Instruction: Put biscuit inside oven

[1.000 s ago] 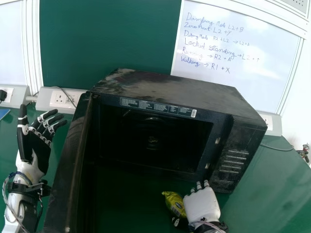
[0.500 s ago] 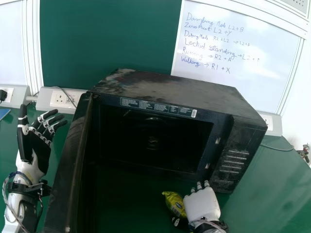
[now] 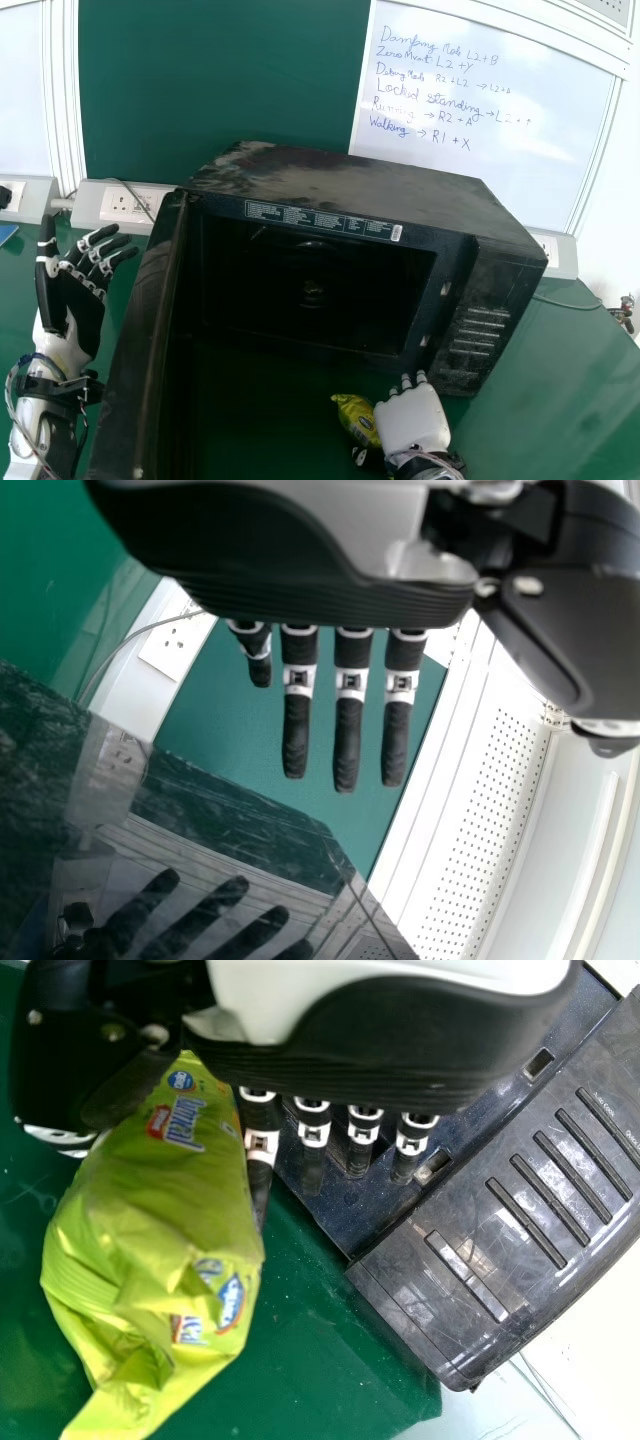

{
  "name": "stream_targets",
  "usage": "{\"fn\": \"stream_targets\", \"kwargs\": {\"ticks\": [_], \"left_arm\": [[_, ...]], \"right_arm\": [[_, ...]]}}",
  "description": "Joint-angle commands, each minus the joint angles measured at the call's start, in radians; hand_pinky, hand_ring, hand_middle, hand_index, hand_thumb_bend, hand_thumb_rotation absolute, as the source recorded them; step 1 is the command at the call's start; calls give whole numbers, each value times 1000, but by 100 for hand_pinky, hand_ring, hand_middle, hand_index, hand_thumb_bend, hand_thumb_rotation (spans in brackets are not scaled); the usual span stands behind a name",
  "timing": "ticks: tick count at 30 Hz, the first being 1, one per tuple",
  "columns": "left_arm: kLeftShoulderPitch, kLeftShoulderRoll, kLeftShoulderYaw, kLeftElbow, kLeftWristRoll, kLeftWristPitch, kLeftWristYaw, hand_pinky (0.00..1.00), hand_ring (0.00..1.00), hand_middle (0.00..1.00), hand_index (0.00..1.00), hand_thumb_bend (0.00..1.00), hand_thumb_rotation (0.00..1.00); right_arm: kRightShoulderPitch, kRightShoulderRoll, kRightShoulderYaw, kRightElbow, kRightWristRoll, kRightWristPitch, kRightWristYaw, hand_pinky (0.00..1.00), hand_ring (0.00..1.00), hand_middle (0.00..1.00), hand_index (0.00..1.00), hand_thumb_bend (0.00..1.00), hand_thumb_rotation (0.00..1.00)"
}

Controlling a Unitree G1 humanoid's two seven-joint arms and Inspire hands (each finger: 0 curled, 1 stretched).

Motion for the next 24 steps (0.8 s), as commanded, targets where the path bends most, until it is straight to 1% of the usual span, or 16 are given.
{"fn": "stream_targets", "kwargs": {"ticks": [1,3,4,5,7,9,13,24], "left_arm": [[-9,4,0,2,-6,-2,-6,71,66,64,64,91,47],[-8,4,0,4,-6,-4,-9,71,66,64,64,91,47],[-8,3,1,5,-9,-2,-9,71,67,64,64,91,47],[-8,3,0,4,-8,-2,-8,71,66,64,64,91,47],[-8,2,0,5,-7,-3,-8,71,66,64,64,91,47],[-7,2,-1,6,-2,-6,-7,71,66,64,64,90,48],[-7,2,1,9,-4,-7,-10,71,67,64,64,90,48],[-12,-1,-4,-10,-7,4,3,70,66,64,64,89,47]], "right_arm": [[28,-27,-6,51,45,-21,-5,100,91,91,59,90,30],[30,-32,-15,50,85,-20,-25,100,90,89,57,90,28],[29,-38,-17,50,100,-22,-29,99,90,88,53,72,22],[26,-42,-19,50,113,-24,-21,97,89,87,51,60,18],[21,-48,-20,52,127,-26,-12,97,90,86,50,55,17],[18,-56,-20,53,138,-29,-13,95,89,86,49,53,16],[12,-68,-15,55,144,-29,-14,93,88,85,49,52,16],[13,-70,-8,59,136,-20,-12,93,88,85,49,52,16]]}}
